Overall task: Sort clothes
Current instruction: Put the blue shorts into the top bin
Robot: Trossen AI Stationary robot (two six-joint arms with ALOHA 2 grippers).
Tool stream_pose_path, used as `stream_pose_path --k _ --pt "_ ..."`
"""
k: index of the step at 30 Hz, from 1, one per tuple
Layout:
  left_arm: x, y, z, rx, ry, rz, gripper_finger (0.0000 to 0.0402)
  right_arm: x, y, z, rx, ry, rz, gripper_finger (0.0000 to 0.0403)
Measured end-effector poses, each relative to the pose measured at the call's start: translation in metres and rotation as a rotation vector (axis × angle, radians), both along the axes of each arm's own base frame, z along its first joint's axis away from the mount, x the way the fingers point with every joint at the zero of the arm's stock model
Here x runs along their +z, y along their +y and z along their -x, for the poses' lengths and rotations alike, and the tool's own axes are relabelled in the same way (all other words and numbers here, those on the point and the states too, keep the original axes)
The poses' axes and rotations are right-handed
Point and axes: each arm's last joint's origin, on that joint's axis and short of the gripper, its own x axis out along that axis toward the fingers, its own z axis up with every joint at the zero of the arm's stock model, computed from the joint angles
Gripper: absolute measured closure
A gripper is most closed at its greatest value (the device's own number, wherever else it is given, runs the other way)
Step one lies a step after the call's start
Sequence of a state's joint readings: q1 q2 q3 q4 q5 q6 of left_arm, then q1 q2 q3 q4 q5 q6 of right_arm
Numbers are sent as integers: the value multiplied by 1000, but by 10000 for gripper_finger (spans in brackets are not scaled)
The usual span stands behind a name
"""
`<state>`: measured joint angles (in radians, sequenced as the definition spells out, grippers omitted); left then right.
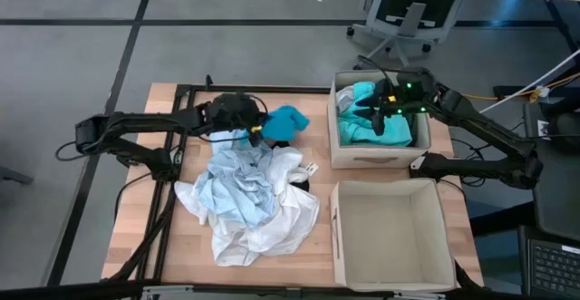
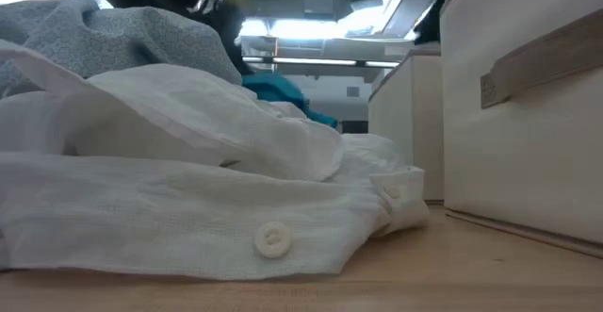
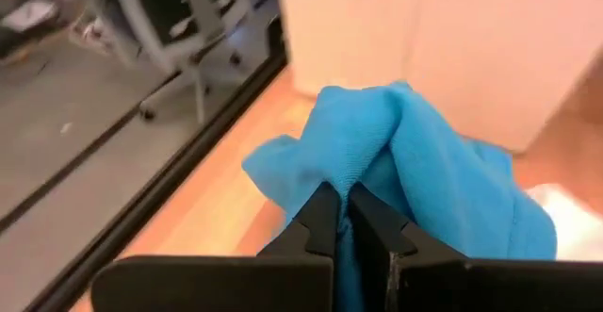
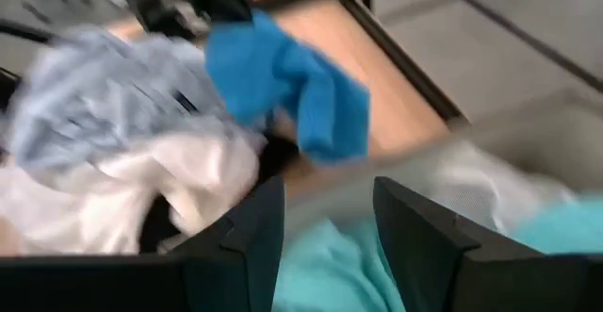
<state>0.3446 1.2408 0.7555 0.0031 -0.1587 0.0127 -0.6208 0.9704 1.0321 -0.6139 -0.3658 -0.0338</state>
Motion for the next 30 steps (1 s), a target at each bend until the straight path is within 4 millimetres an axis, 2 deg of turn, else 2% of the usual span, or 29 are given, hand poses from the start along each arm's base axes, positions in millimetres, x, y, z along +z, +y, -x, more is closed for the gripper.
stream_pose_path --k 4,11,18,23,26,30 --pt "7 -14 -6 -68 -50 -42 396 7 4 -14 86 -93 41 235" --pt "13 -27 -12 -126 -103 -71 398 4 22 -57 248 -181 85 235" --pt "14 -34 -14 -152 -113 -73 398 -16 32 -99 328 -180 80 235" --pt "14 -40 -15 -177 -112 -78 396 -28 24 -120 278 -192 100 232" --pt "14 -42 -16 -188 -112 -83 395 -36 20 -131 264 -197 87 209" --pt "16 -44 -17 -200 -125 -98 398 -46 16 -145 265 -219 91 155"
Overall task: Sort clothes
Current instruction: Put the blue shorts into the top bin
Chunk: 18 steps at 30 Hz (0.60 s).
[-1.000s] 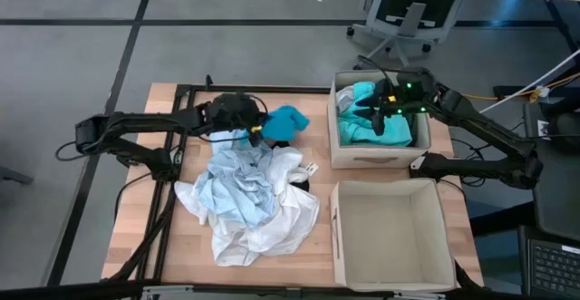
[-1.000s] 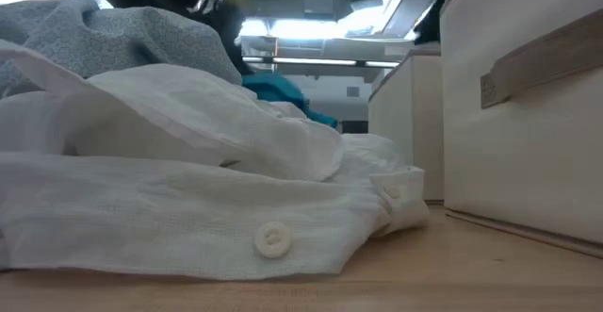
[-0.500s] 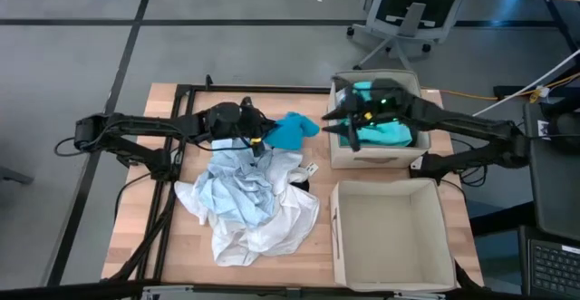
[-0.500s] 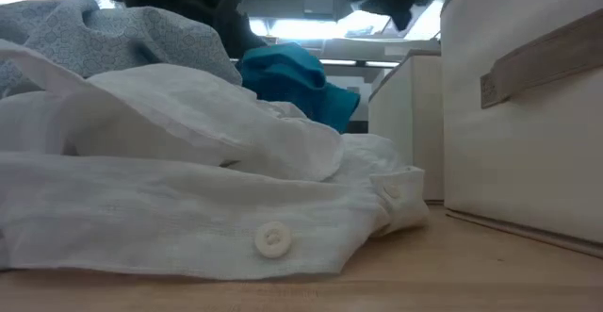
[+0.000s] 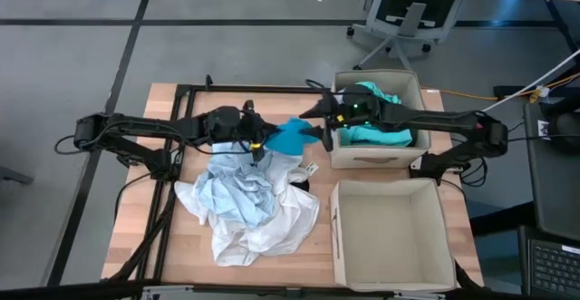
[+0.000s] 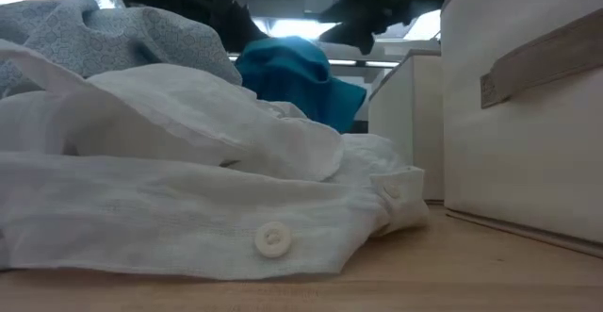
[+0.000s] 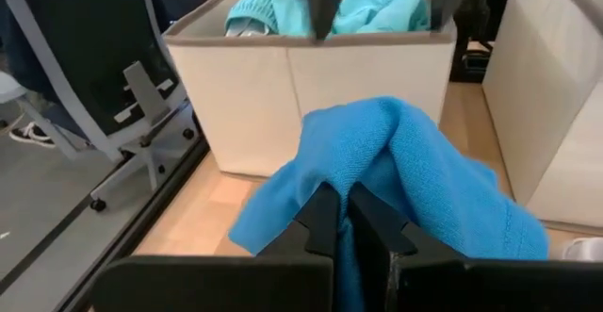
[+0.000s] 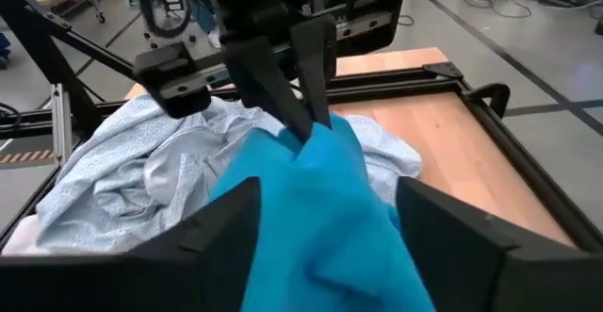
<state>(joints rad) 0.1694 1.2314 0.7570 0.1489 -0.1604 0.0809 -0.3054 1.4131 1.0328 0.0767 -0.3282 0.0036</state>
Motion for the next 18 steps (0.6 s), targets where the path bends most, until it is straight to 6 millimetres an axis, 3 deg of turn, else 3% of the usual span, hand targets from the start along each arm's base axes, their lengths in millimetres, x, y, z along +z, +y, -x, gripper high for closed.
stream_pose_path --k 7,14,18 --pt "1 0 0 -1 -7 -6 396 -22 -2 -21 24 10 -45 94" --pt "5 0 -2 -4 -50 -20 395 -49 12 -40 81 72 17 89" --pt "7 0 -2 -5 -68 -25 393 -52 16 -43 46 79 92 90"
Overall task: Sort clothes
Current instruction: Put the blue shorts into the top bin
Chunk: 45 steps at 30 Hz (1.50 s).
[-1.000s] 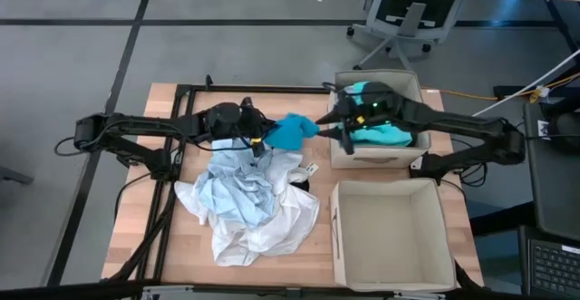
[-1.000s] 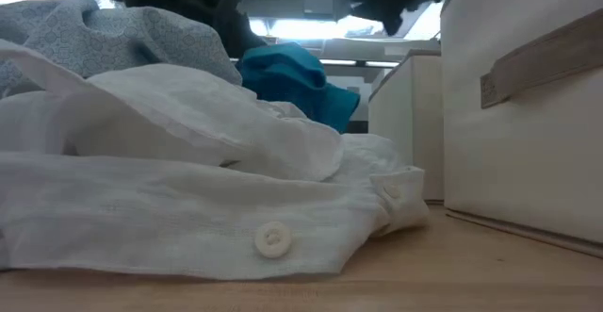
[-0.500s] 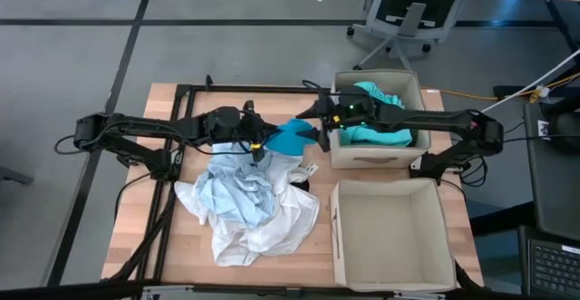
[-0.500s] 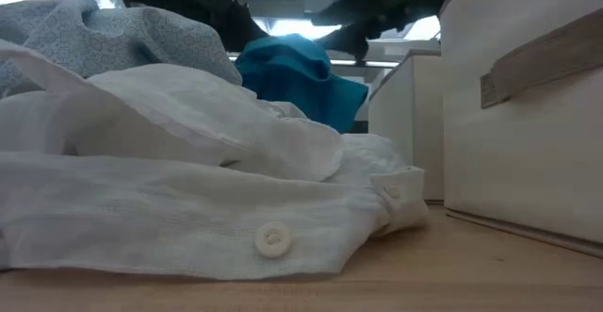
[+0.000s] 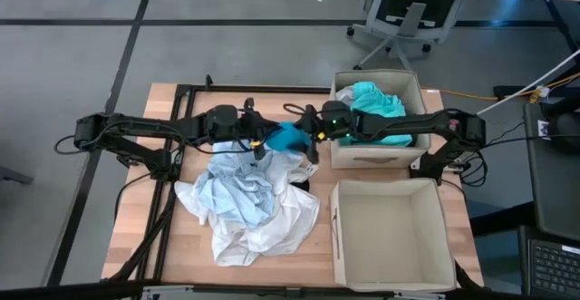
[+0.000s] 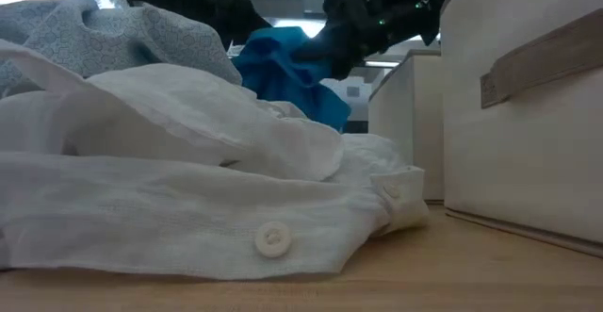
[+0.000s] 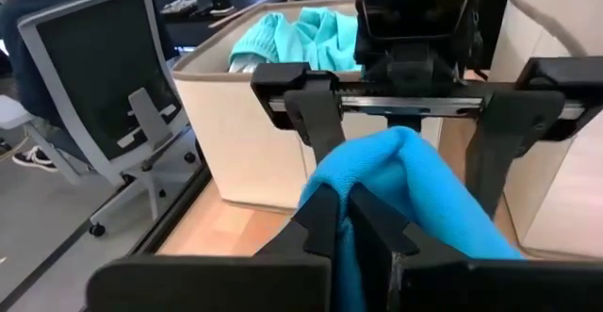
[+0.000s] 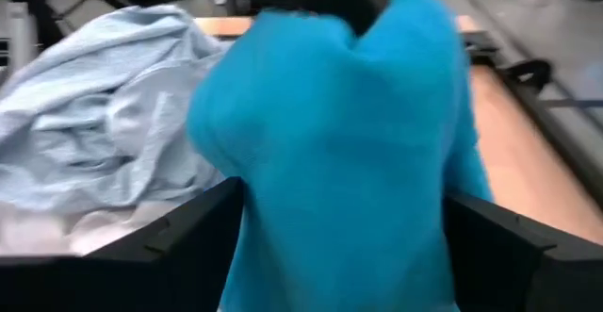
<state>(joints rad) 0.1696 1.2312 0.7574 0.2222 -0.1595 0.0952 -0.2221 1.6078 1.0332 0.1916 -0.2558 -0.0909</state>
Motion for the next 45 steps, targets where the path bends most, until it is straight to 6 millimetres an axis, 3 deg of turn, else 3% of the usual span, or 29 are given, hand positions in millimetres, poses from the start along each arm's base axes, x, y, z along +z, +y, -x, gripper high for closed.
stream_pose_path --k 4,7,17,19,25,30,33,39,45 --pt "1 -1 0 -28 -12 5 396 3 0 -2 -46 -33 44 114" --pt "1 -2 -1 -65 -15 17 393 5 0 -2 -46 -52 51 153" --pt "1 -3 -1 -90 -15 38 381 3 0 -2 -36 -32 49 362" --pt "1 -3 -1 -91 -13 34 381 3 0 -2 -32 -32 60 387" --pt "0 -1 0 -67 -8 29 364 3 0 -2 -40 -32 75 363" --pt "0 -1 0 -61 -11 46 310 5 0 -1 -45 -34 80 391" --pt "4 -2 4 -60 -10 42 277 11 1 3 -45 -48 83 387" --pt "16 -2 25 -7 25 10 247 41 4 22 -91 -92 113 375" --pt "19 -5 42 15 86 9 247 84 9 58 -175 -178 171 390"
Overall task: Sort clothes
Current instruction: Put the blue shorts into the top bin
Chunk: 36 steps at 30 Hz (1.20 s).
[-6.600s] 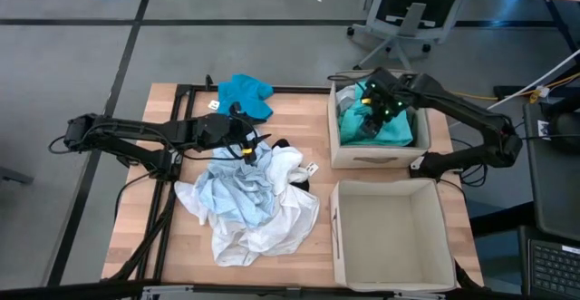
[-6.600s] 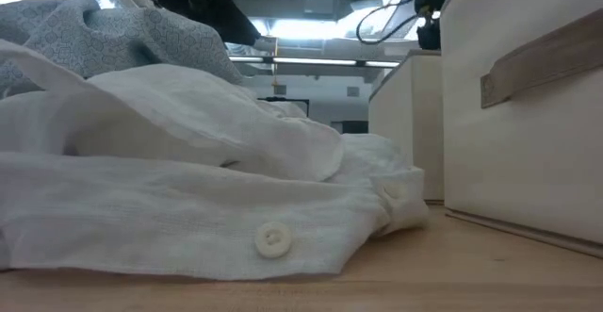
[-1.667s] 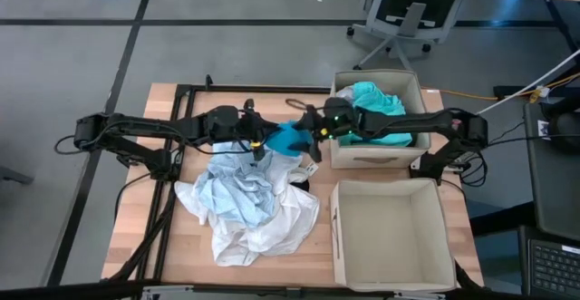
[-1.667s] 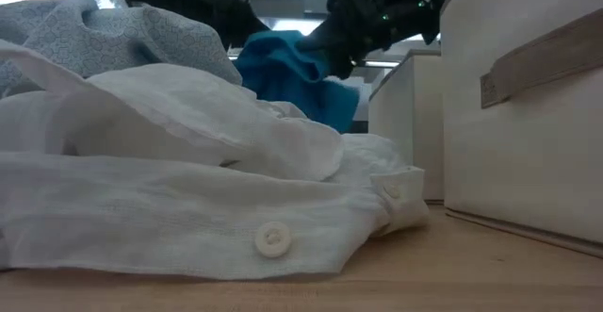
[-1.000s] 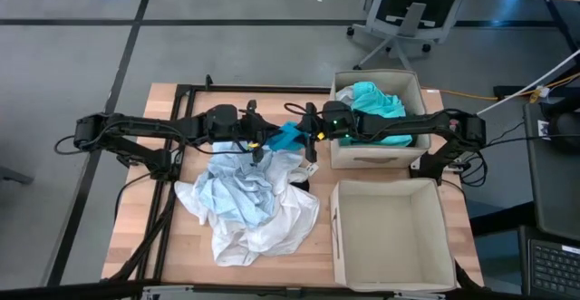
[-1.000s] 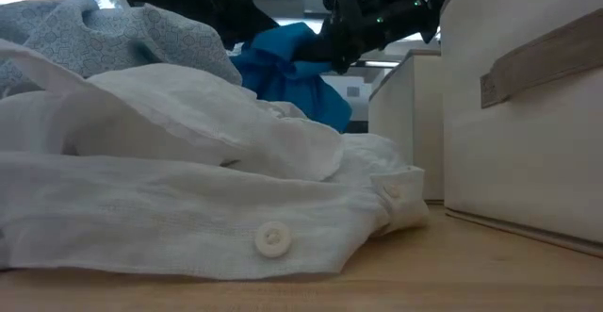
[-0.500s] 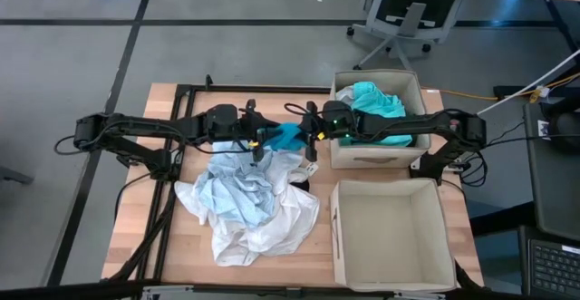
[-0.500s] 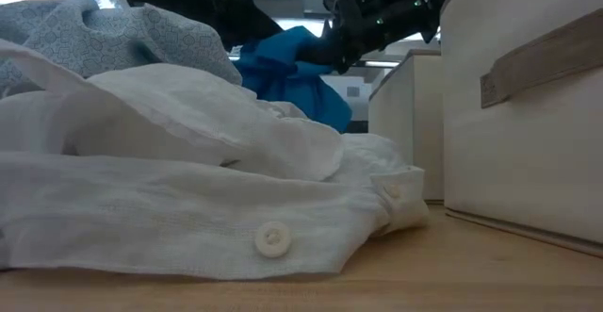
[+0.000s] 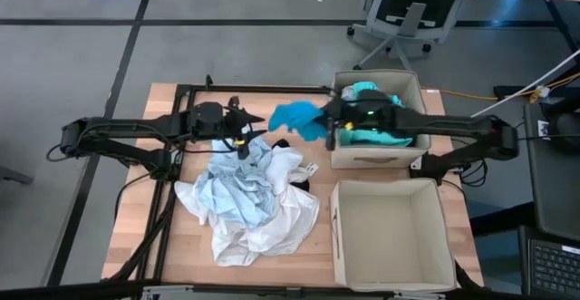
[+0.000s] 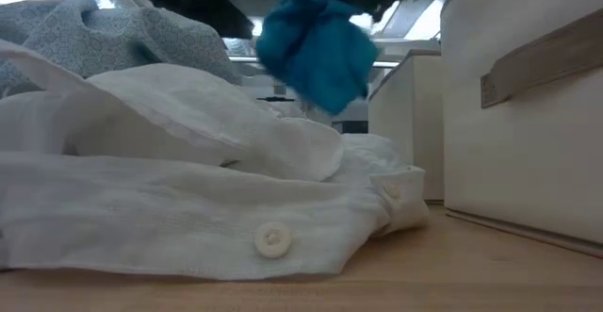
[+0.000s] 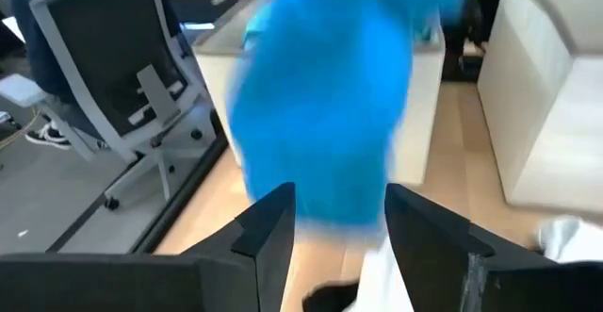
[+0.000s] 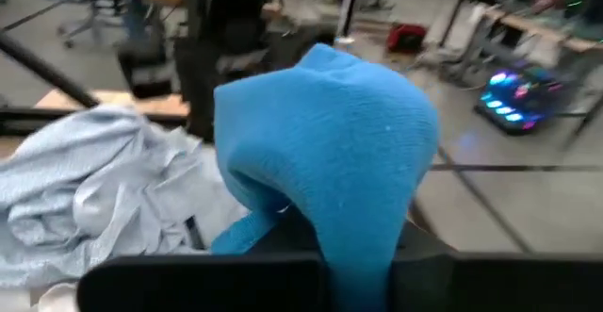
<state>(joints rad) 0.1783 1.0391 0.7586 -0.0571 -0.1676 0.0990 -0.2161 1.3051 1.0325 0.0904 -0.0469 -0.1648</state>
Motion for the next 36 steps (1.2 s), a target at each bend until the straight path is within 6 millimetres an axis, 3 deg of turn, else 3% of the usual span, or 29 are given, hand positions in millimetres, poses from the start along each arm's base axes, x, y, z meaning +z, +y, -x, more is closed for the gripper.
stream_pose_path --k 5,10,18,28,36 --pt "-7 -1 4 4 75 23 248 34 5 40 -113 -68 59 373" --pt "-16 -1 4 8 109 43 247 55 10 83 -256 -80 131 381" --pt "-39 -1 6 23 79 74 247 60 15 140 -512 31 158 376" --pt "-69 -2 12 35 0 98 247 32 9 159 -628 346 127 381" --pt "-76 -3 14 35 -114 93 247 -16 -19 142 -625 548 -78 378"
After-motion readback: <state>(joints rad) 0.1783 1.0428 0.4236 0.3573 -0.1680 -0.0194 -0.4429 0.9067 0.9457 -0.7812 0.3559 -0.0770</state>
